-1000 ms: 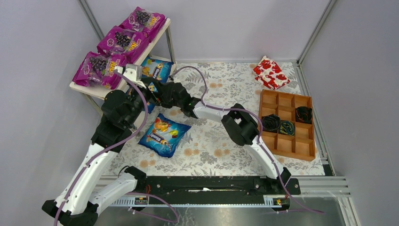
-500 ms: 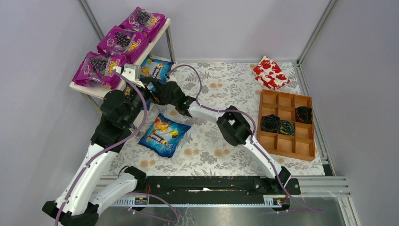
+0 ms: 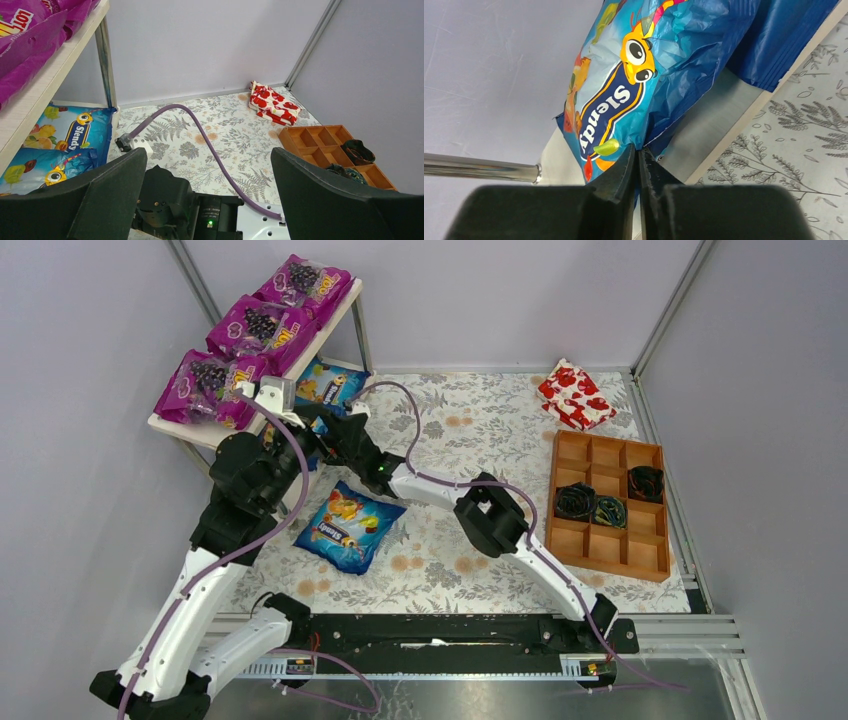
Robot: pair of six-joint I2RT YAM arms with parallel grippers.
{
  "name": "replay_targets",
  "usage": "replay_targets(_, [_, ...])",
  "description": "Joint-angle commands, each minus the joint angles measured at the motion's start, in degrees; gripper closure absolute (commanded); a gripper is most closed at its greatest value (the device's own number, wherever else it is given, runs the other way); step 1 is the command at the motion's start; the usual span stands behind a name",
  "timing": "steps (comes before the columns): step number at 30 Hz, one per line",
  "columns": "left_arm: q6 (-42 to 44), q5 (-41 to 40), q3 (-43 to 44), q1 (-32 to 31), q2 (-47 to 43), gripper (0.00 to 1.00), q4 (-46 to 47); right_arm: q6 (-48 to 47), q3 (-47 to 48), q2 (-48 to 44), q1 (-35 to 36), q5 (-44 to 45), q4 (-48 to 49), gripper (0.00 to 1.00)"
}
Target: Place and organize the candy bags onto the shelf
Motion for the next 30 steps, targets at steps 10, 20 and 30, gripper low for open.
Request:
replay_targets(10, [-0.2, 0.8, 0.1, 0.5, 0.3, 0.01, 3.0, -8.8, -12.6, -16.4, -1.5, -3.4, 1.9, 0.35])
replay_targets(20, [0.0, 1.0, -0.4, 0.4, 2.9, 0.01, 3.2, -8.1, -47.5, -40.9, -4.2, -4.3, 3.8, 0.00])
replay_targets(30, [3.1, -2.3, -0.9, -4.2, 8.0, 0.01, 2.8, -2.3, -60.9, -47.4, -7.5, -6.2, 7.6, 0.00])
